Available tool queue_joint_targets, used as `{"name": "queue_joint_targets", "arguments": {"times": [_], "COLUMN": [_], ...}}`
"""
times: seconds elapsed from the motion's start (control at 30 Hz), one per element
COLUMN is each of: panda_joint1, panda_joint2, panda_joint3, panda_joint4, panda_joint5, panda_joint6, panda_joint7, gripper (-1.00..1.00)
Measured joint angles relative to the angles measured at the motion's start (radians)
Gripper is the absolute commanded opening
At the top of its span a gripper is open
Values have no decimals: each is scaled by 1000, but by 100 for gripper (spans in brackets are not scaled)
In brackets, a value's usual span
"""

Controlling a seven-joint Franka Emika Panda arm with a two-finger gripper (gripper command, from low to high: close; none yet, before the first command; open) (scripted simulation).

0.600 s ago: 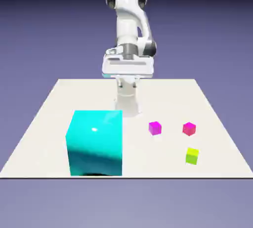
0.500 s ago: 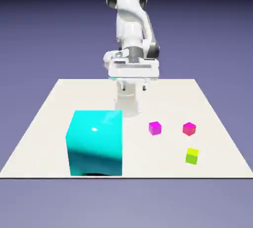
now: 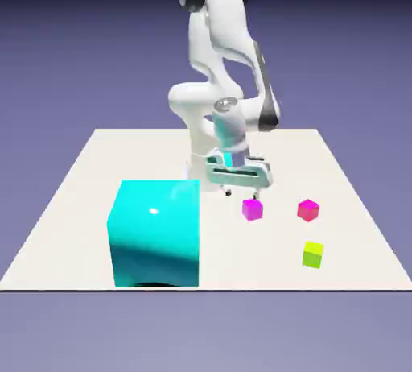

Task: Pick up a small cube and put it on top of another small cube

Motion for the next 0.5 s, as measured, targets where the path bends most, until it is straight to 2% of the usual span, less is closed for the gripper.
{"name": "queue_joint_targets", "arguments": {"times": [0.33,0.4,0.5], "panda_joint1": [-45,-48,-20], "panda_joint2": [94,95,203], "panda_joint3": [13,8,22], "panda_joint4": [-44,-45,-6], "panda_joint5": [435,452,561], "panda_joint6": [-172,-178,-123], "panda_joint7": [68,67,-31], "gripper": [0,0,0]}}
